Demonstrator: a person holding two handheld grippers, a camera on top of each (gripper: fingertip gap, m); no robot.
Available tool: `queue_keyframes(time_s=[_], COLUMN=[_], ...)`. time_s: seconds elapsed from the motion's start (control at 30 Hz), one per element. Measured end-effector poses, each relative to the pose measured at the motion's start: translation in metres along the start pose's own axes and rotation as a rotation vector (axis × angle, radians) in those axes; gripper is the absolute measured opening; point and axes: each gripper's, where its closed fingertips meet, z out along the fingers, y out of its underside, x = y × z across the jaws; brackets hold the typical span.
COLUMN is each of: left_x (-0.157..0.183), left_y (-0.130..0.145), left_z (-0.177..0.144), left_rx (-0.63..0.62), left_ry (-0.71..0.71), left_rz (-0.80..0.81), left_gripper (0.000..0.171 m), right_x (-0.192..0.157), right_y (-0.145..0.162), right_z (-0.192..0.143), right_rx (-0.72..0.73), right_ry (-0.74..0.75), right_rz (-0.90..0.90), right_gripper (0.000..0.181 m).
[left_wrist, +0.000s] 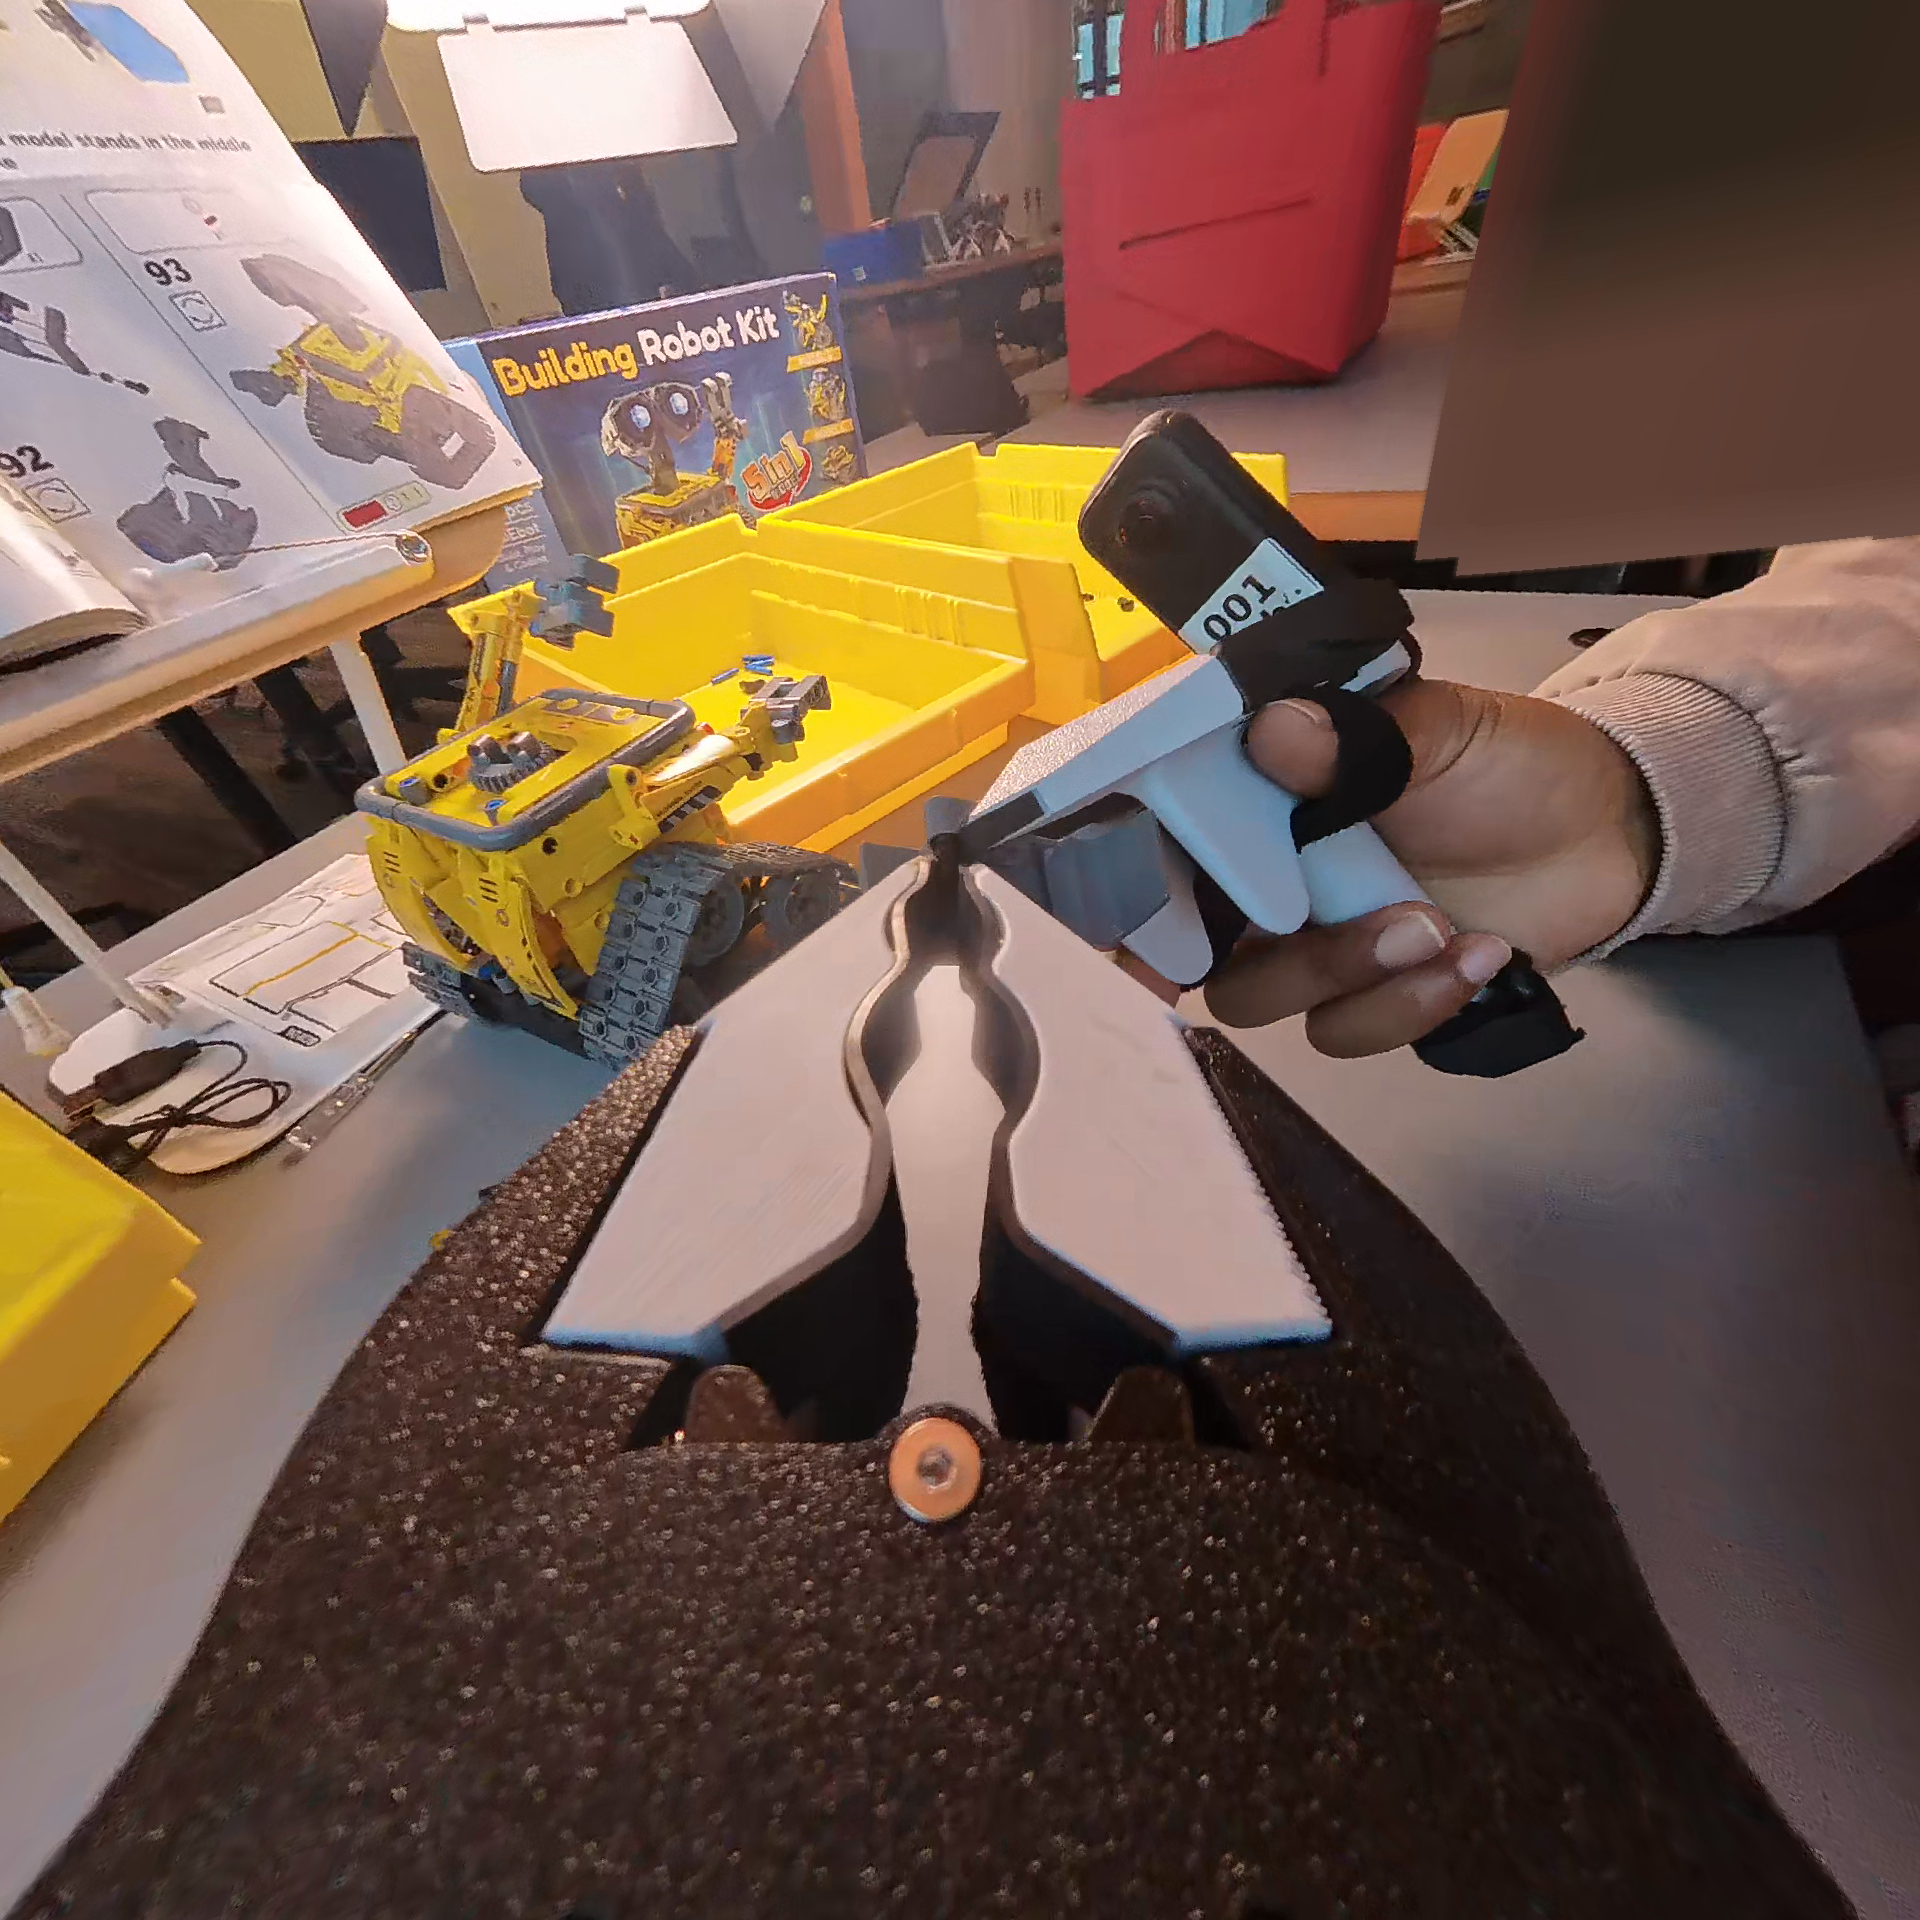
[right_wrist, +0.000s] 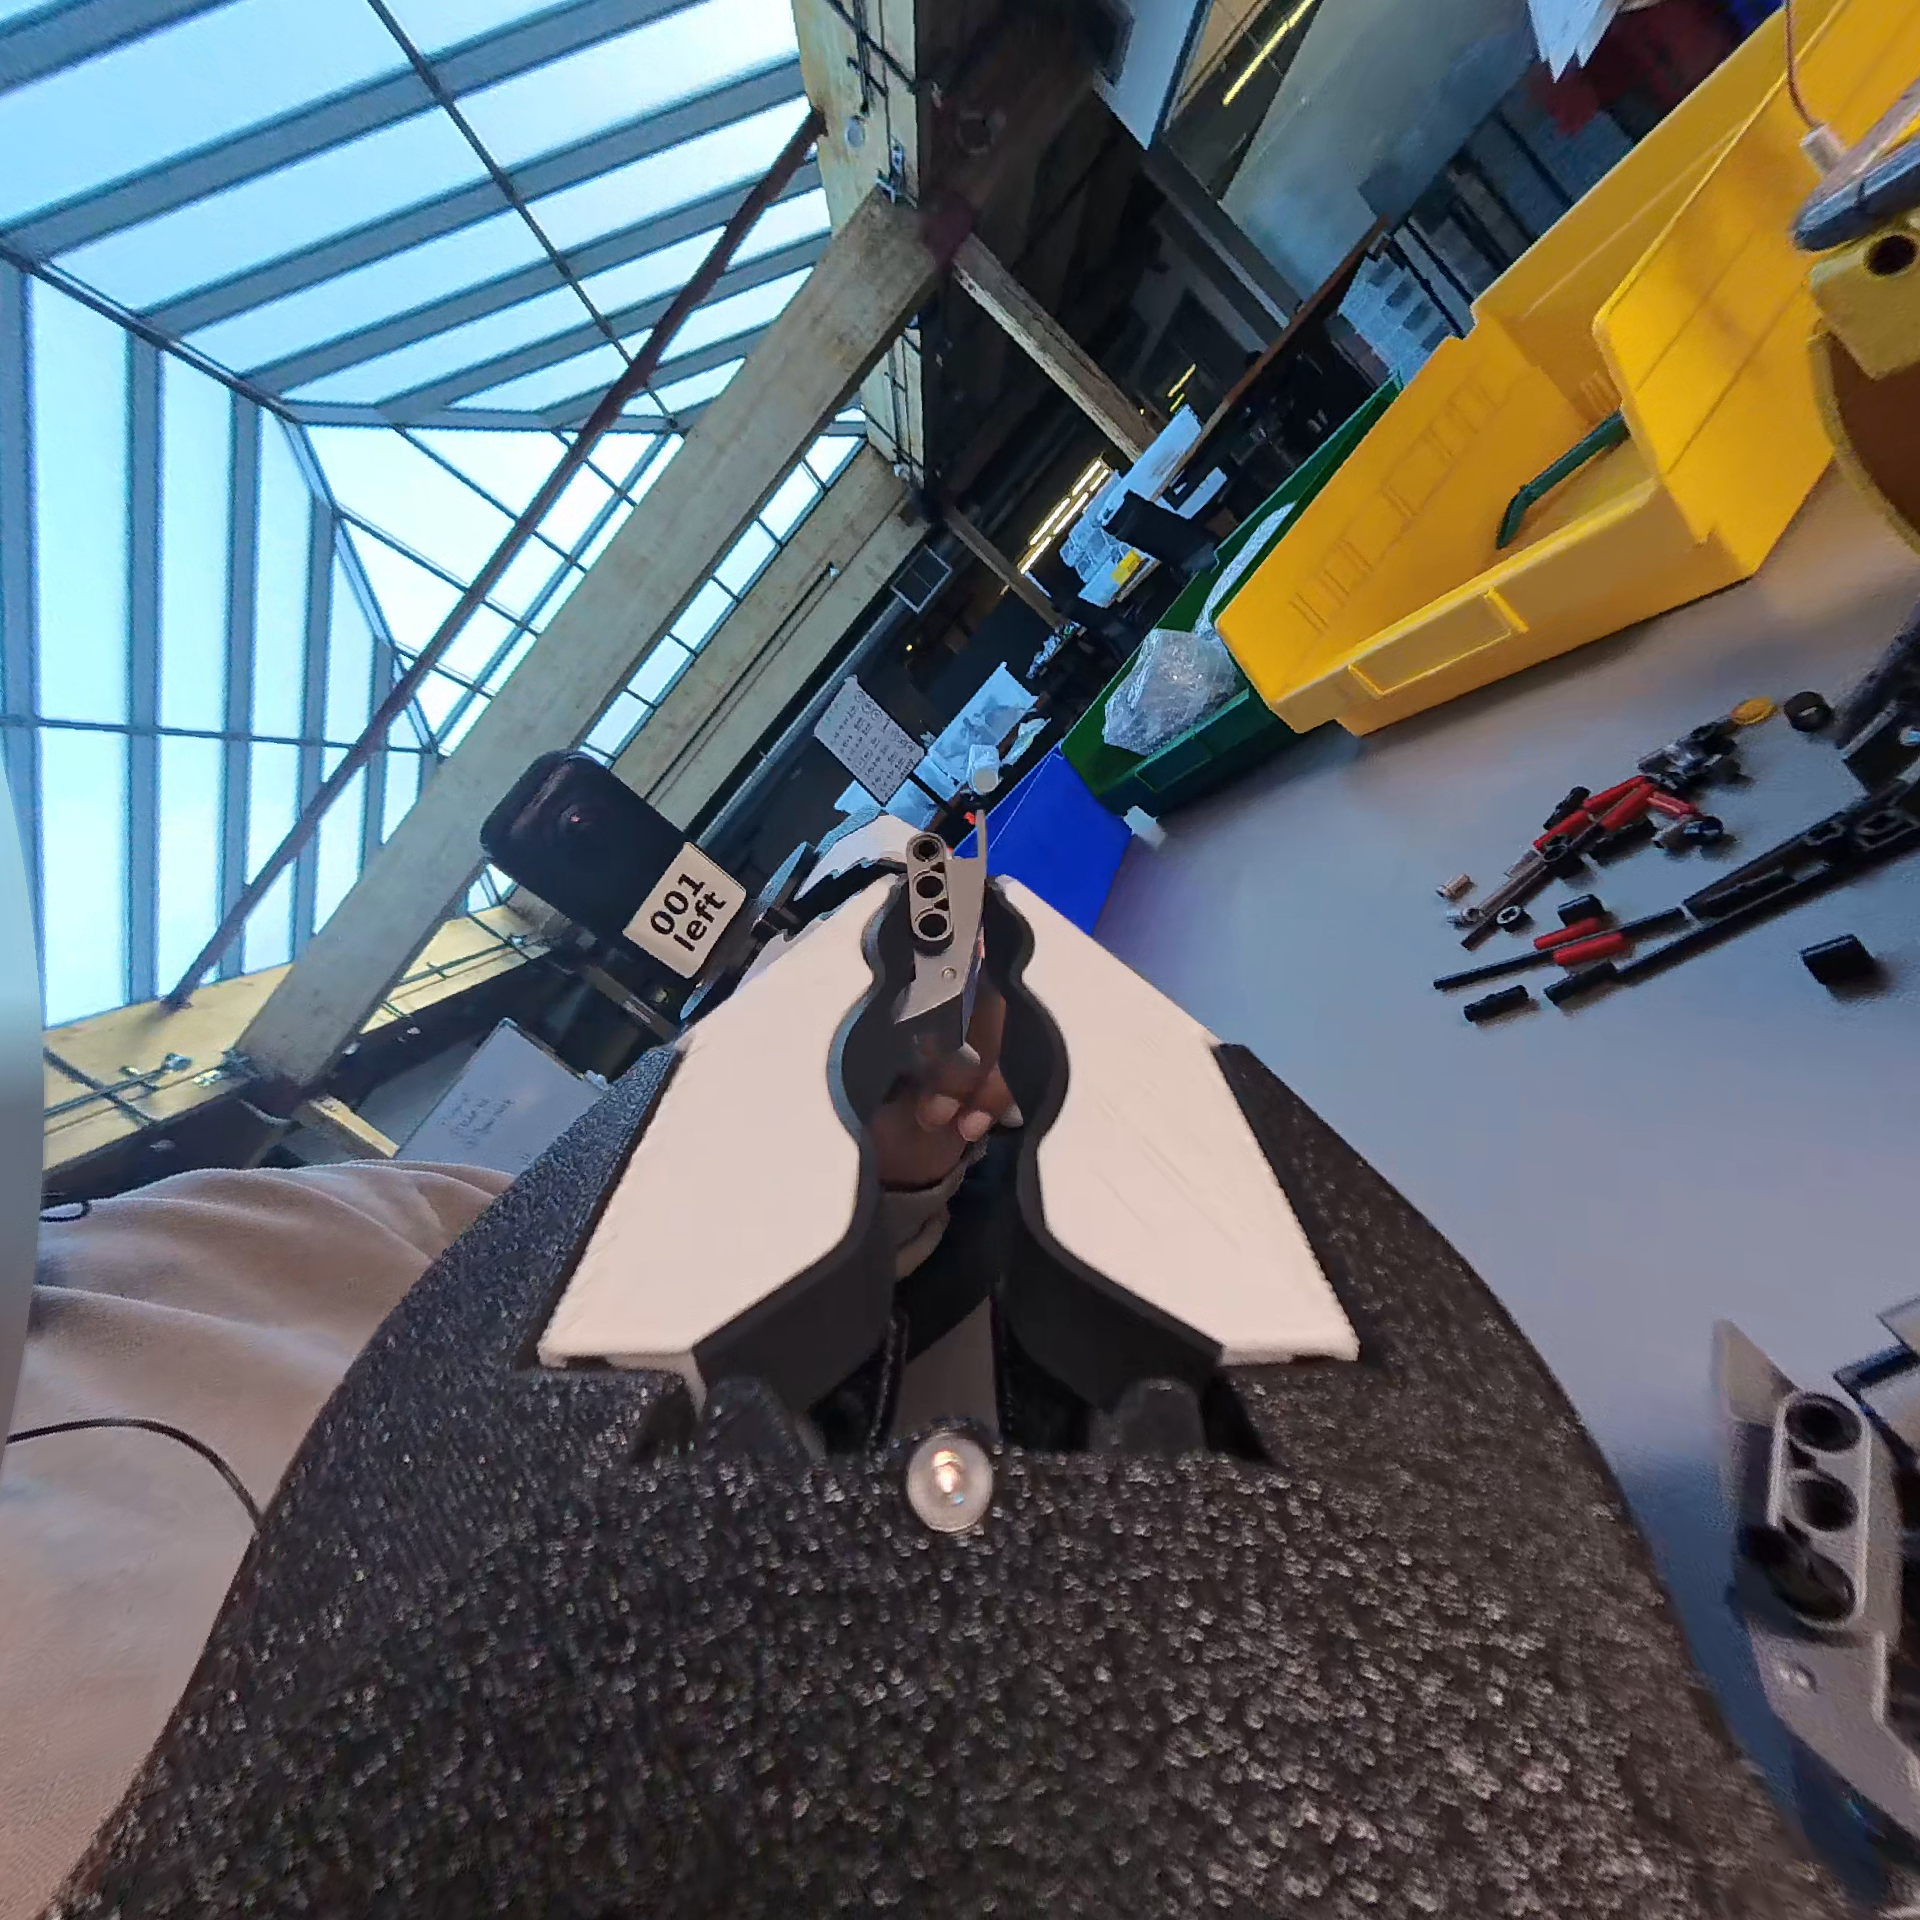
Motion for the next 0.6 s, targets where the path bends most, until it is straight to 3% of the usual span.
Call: queue_keyframes(time_s=[0.03, 0.1, 0.13, 0.17, 0.27, 0.4, 0.6], left_x=[0.000, -0.019, -0.028, -0.025, -0.009, -0.012, -0.025], left_y=[0.000, -0.011, -0.015, -0.010, 0.009, 0.032, 0.100], left_z=[0.000, -0.021, -0.034, -0.037, -0.015, -0.005, -0.005], left_rx=[0.003, 0.072, 0.104, 0.082, -0.013, -0.092, -0.392], left_ry=[0.005, -0.047, -0.053, -0.037, 0.042, 0.051, -0.018], left_rz=[-0.012, -0.064, -0.098, -0.079, -0.072, -0.064, 0.050], left_gripper=[0.001, 0.001, 0.000, 0.001, 0.002, 0.003, 0.003], right_x=[0.001, 0.032, 0.035, 0.028, 0.010, 0.015, 0.022], right_y=[-0.002, -0.076, -0.097, -0.087, -0.049, -0.044, -0.028], right_z=[-0.002, -0.047, -0.067, -0.064, -0.031, -0.026, -0.035], right_rx=[0.012, 0.300, 0.352, 0.278, 0.158, 0.027, -0.094], right_ry=[0.005, 0.089, 0.143, 0.170, 0.077, 0.107, 0.129], right_rz=[0.007, 0.065, -0.047, -0.165, -0.181, -0.334, -0.449], right_gripper=[0.013, 0.011, 0.013, 0.013, 0.013, 0.014, 0.014])
